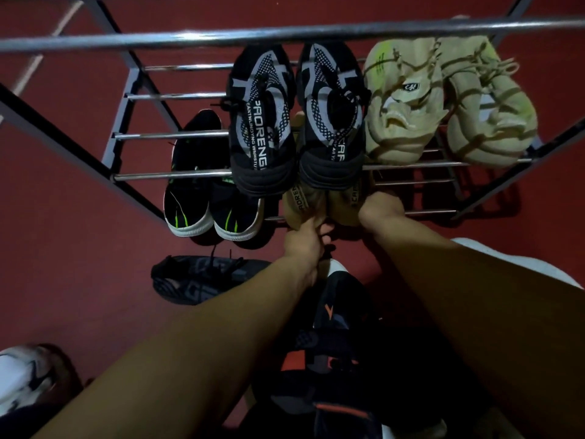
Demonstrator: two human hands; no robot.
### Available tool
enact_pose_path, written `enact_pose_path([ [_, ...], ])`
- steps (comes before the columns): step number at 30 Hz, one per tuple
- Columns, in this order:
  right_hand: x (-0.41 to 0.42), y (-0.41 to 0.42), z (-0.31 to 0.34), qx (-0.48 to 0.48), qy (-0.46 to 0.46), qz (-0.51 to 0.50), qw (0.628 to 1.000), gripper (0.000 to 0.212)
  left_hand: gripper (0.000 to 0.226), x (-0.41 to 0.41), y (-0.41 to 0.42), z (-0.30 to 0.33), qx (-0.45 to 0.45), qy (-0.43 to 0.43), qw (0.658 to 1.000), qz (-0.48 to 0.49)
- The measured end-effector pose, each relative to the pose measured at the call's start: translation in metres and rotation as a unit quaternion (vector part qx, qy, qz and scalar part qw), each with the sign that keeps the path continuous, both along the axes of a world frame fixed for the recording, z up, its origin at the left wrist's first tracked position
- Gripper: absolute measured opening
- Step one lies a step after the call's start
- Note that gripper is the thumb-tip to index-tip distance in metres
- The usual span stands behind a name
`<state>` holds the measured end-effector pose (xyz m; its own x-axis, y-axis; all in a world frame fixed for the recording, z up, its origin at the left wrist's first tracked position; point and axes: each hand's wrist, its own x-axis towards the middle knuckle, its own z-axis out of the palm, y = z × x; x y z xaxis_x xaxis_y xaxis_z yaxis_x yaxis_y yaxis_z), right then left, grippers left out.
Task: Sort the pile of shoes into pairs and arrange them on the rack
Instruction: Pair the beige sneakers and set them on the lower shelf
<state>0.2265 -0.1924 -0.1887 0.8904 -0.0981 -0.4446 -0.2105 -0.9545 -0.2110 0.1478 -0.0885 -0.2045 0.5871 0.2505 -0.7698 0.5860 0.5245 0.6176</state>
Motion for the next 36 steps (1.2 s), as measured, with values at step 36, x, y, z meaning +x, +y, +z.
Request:
enact_pose_path([
  [36,-0.01,-0.014,0.009,0.05,-0.016,-0.011,0.999,0.037,0.039,0.01,0.035,0.001,0.042,0.039,0.993,-0.1],
])
